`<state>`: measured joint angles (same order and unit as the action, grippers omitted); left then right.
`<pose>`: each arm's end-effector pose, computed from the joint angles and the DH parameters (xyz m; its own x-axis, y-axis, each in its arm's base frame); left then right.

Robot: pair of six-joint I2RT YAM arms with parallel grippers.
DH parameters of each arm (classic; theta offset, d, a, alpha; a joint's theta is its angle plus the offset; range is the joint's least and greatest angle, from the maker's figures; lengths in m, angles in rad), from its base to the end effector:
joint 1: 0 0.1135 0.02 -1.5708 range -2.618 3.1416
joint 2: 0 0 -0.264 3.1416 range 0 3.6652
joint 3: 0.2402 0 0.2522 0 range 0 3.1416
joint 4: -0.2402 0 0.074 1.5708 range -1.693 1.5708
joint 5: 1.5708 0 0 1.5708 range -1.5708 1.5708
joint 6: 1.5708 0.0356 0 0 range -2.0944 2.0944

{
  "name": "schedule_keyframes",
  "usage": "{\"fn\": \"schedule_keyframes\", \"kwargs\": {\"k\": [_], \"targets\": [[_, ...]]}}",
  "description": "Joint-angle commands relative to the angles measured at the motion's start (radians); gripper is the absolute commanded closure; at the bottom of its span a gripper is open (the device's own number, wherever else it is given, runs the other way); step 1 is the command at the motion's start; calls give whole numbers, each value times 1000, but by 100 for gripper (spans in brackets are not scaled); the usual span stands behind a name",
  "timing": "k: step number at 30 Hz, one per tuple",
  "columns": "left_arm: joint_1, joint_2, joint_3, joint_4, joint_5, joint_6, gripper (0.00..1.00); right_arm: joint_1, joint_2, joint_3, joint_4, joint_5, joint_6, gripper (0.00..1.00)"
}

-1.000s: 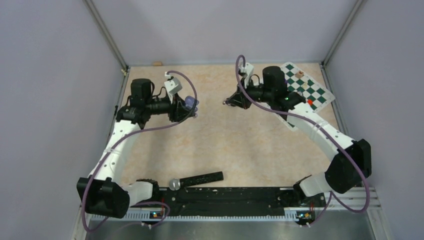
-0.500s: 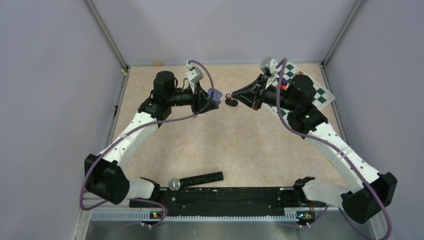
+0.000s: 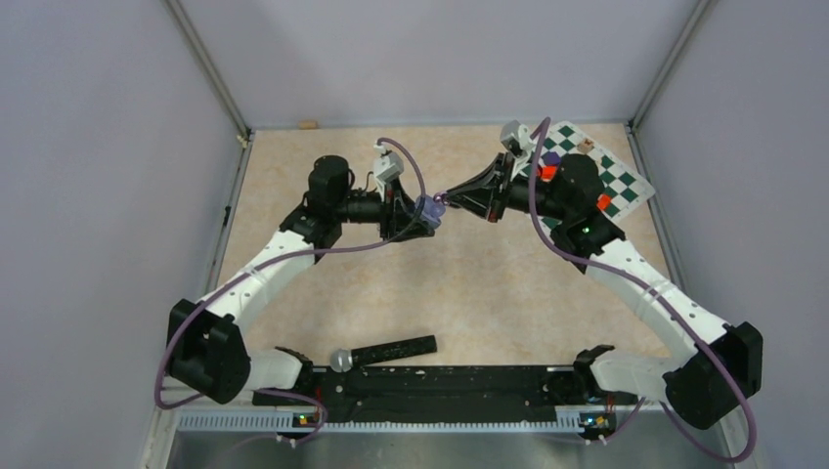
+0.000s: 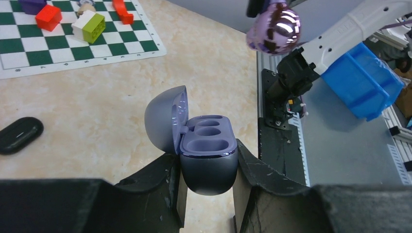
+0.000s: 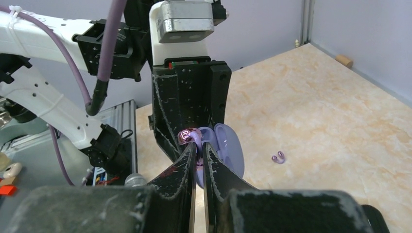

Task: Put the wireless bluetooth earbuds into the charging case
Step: Place the earbud in the charging case.

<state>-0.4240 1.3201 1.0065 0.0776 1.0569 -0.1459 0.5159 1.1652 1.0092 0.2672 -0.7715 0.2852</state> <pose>0.2561 -0.1496 0.3294 -0.3524 0.0807 -0.9324 0.9326 0.1126 -0.3428 0.2192 0.1528 0.3883 -0.1764 0.1318 -0.9754 -0.9449 0.2550 0.2054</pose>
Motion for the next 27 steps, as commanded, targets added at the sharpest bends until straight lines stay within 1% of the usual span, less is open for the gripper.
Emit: {"fn": "schedule_keyframes", "kwargs": {"k": [1, 5, 10, 12, 15, 24, 27], "targets": [[-13, -52, -7, 46, 77, 51, 95, 17, 0, -13, 88, -34, 11, 92], [-19, -52, 0, 23, 104, 77, 95, 23, 13, -29, 107, -54, 13, 92], [-32, -50, 8, -36, 132, 151, 93, 65, 45, -39, 116, -88, 8, 92], [-35, -50, 10, -61, 136, 189, 93, 85, 55, -35, 104, -83, -11, 92], [-35, -55, 11, -72, 140, 205, 92, 98, 64, -28, 80, -72, -35, 92], [-36, -57, 4, -73, 142, 232, 92, 97, 42, -28, 55, -53, -58, 93], [-36, -61, 6, -118, 137, 263, 92, 98, 35, -19, 19, -40, -85, 94]]}}
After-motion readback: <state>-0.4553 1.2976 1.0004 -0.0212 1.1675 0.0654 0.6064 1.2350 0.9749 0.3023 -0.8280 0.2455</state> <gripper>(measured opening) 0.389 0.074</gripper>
